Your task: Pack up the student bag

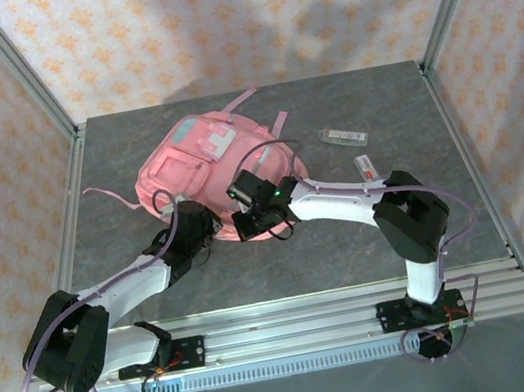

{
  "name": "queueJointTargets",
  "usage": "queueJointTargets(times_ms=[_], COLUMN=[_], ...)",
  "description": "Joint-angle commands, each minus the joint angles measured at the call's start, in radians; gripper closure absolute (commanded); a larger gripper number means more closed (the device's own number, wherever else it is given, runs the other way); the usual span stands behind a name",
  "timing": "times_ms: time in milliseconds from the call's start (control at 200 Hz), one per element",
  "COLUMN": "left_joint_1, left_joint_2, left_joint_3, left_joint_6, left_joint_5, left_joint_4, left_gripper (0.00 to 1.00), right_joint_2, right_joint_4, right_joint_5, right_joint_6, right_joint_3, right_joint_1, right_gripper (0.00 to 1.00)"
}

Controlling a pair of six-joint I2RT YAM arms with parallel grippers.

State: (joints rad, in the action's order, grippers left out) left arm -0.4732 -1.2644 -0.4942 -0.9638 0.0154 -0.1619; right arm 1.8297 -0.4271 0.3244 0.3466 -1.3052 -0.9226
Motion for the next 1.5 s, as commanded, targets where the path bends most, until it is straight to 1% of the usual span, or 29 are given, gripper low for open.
queueJointTargets(times_ms=[0,205,330,365,405,511,556,616,651,686,751,826,861,916,951,981,1051,1086,1106,1146,1296,1376,1492], left_joint_1=[0.024,0.051,0.051,0.051,0.052,0.049,0.049,0.049,0.048,0.048,0.048,0.048,0.048,0.048,0.048,0.049,0.048,0.048,0.049,0.047,0.041,0.036,0.025], left_joint_2=[0.024,0.057,0.052,0.052,0.052,0.059,0.066,0.079,0.089,0.099,0.121,0.145,0.152,0.163,0.168,0.173,0.178,0.177,0.177,0.176,0.167,0.167,0.160], left_joint_3=[-0.035,-0.039,-0.057,-0.066,-0.077,-0.099,-0.099,-0.097,-0.098,-0.100,-0.109,-0.122,-0.130,-0.133,-0.132,-0.129,-0.115,-0.108,-0.104,-0.094,-0.076,-0.069,-0.056], left_joint_6=[0.049,0.084,0.101,0.106,0.111,0.112,0.103,0.090,0.082,0.072,0.059,0.048,0.044,0.037,0.028,0.022,0.006,-0.003,-0.009,-0.021,-0.039,-0.043,-0.049], left_joint_5=[-0.094,-0.067,-0.052,-0.050,-0.046,-0.024,-0.011,0.012,0.027,0.038,0.054,0.060,0.060,0.066,0.069,0.073,0.082,0.088,0.091,0.103,0.116,0.120,0.127], left_joint_4=[0.018,0.050,0.056,0.060,0.064,0.067,0.060,0.045,0.039,0.034,0.022,0.012,0.012,0.006,0.001,-0.008,-0.029,-0.042,-0.049,-0.068,-0.099,-0.105,-0.114], left_gripper=[1.00,1.00,1.00,1.00,1.00,1.00,1.00,1.00,1.00,1.00,1.00,1.00,1.00,1.00,1.00,1.00,1.00,1.00,1.00,1.00,1.00,1.00,1.00], right_joint_2=[-0.060,-0.144,-0.160,-0.154,-0.149,-0.202,-0.226,-0.255,-0.262,-0.266,-0.269,-0.250,-0.232,-0.209,-0.202,-0.203,-0.219,-0.230,-0.235,-0.243,-0.224,-0.240,-0.267], right_joint_4=[-0.131,-0.230,-0.253,-0.259,-0.255,-0.140,-0.096,-0.046,-0.020,0.006,0.081,0.146,0.161,0.175,0.191,0.207,0.239,0.259,0.275,0.308,0.371,0.486,0.652], right_joint_5=[-0.086,-0.229,-0.315,-0.323,-0.299,-0.149,-0.098,-0.081,-0.072,-0.057,-0.044,-0.028,-0.018,-0.020,-0.011,-0.007,-0.014,-0.008,0.002,0.022,0.049,0.045,0.067], right_joint_6=[0.004,-0.010,-0.020,-0.024,-0.028,-0.020,-0.020,-0.012,-0.010,-0.010,0.004,0.041,0.051,0.076,0.084,0.094,0.125,0.141,0.149,0.168,0.210,0.238,0.280], right_joint_3=[0.023,0.106,0.113,0.108,0.100,0.121,0.123,0.123,0.124,0.126,0.155,0.188,0.190,0.194,0.202,0.208,0.228,0.240,0.248,0.262,0.283,0.336,0.373], right_joint_1=[0.029,0.096,0.105,0.104,0.104,0.102,0.101,0.090,0.083,0.077,0.070,0.071,0.071,0.072,0.072,0.071,0.074,0.075,0.078,0.083,0.102,0.121,0.152], right_gripper=[1.00,1.00,1.00,1.00,1.00,1.00,0.94,0.82,0.78,0.77,0.78,0.88,0.94,0.94,0.92,0.87,0.65,0.57,0.55,0.52,0.47,0.40,0.39])
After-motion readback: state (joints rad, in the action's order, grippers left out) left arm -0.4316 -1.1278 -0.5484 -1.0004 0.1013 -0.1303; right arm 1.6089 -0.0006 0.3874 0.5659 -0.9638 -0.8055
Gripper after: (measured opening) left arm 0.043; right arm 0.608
